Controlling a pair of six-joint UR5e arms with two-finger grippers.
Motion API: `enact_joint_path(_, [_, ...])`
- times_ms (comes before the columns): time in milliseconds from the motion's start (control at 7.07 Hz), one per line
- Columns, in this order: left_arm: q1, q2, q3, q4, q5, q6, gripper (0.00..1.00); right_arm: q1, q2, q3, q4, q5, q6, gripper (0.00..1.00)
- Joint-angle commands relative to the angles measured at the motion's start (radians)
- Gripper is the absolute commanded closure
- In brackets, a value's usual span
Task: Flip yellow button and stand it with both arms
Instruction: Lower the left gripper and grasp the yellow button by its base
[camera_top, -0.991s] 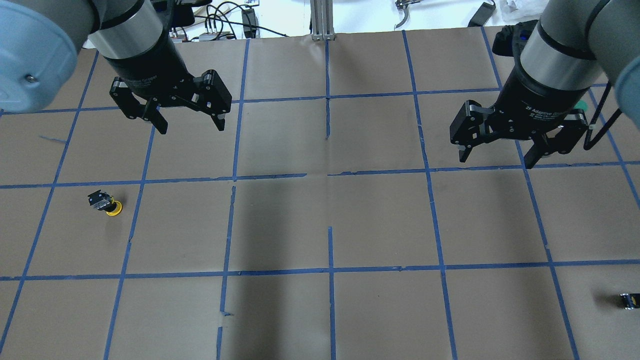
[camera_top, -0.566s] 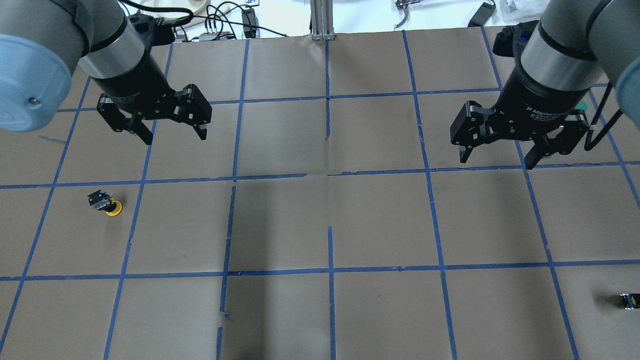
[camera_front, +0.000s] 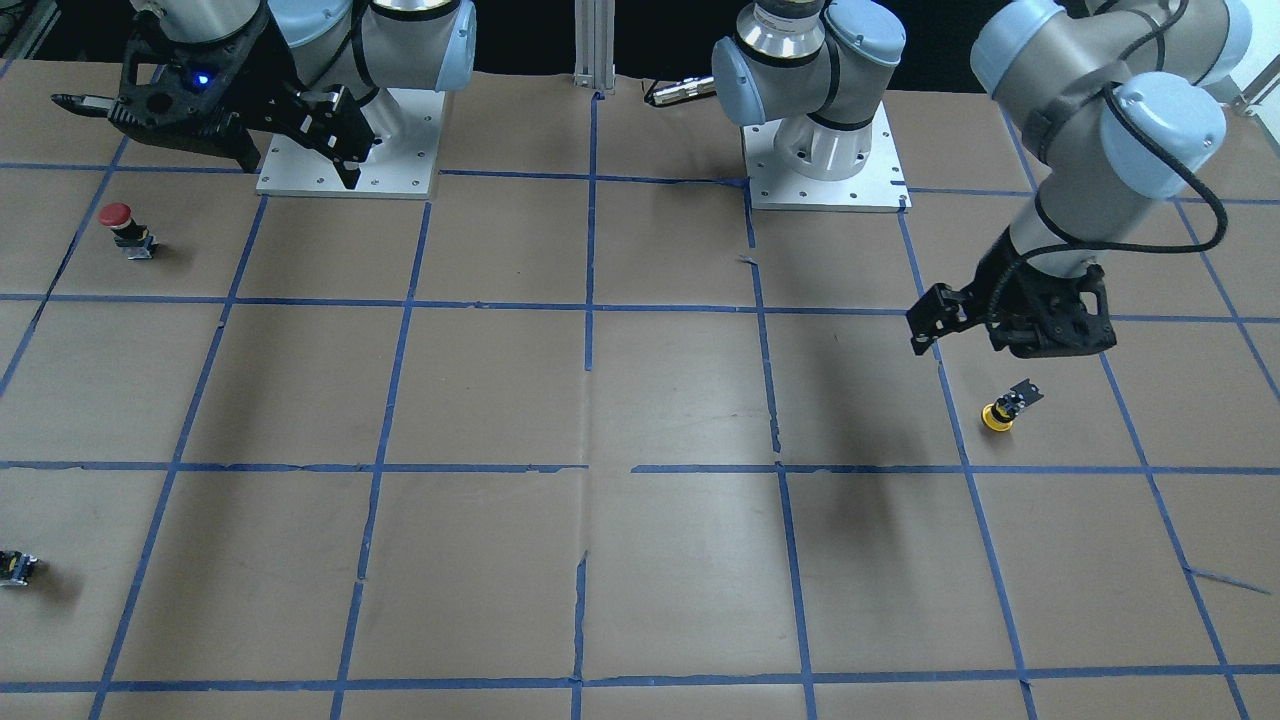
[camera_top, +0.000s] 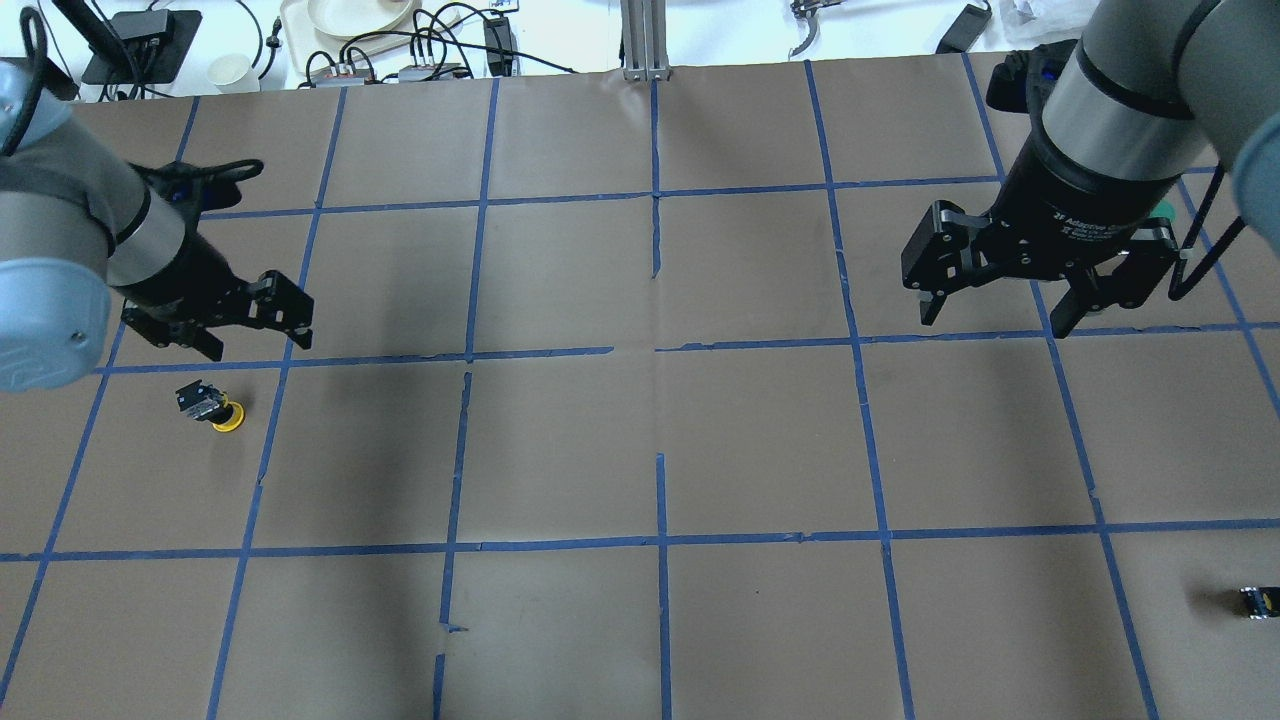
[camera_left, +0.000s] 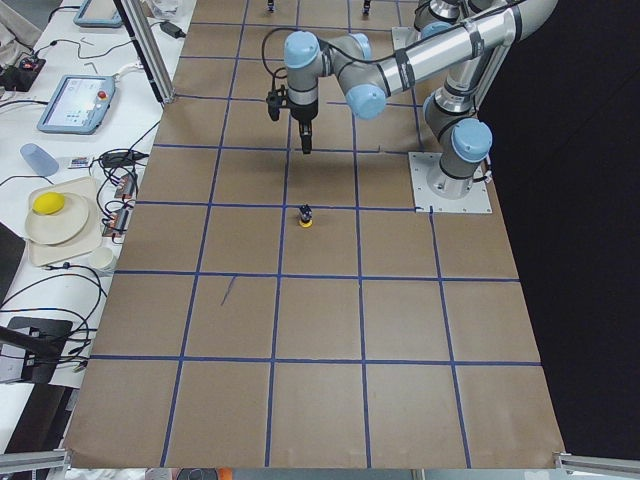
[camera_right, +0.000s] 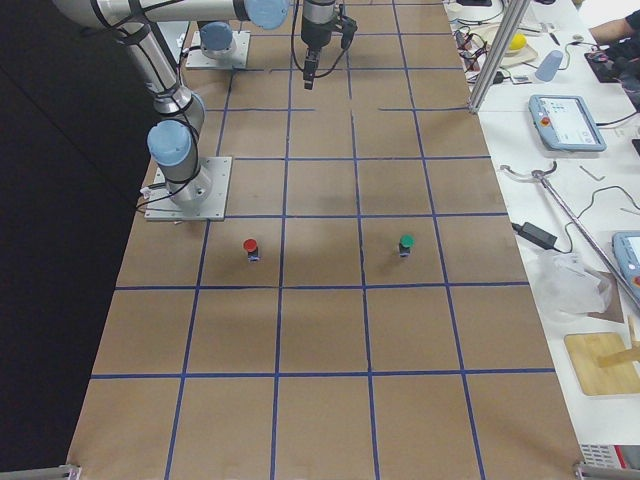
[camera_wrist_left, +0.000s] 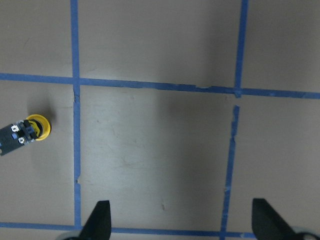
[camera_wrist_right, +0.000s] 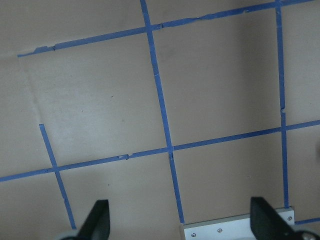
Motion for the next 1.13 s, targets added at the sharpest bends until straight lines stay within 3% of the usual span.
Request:
enact_joint_path(0, [0.160, -0.116, -0.035, 0.188, 0.000, 0.197, 0.01, 0.000, 0.000, 0.000, 0.000, 0.000, -0.001, 0.00])
enact_joint_path(142, [0.160, -0.141, -0.040, 0.235, 0.000, 0.199, 0.01, 0.002, -0.002, 0.001, 0.003, -0.001, 0.001, 0.00])
enact_joint_path(425, [0.160, -0.160, -0.040, 0.233, 0.012, 0.197, 0.01, 0.002, -0.002, 0.002, 0.003, -0.001, -0.001, 0.00])
enact_joint_path(566, [0.160, -0.177, -0.040, 0.237, 0.073, 0.194, 0.01, 0.002, -0.002, 0.002, 0.003, -0.001, 0.001, 0.00])
enact_joint_path(991, [0.160, -0.211, -0.046, 0.224, 0.089, 0.189, 0.03, 0.002, -0.002, 0.003, 0.004, 0.000, 0.010, 0.00])
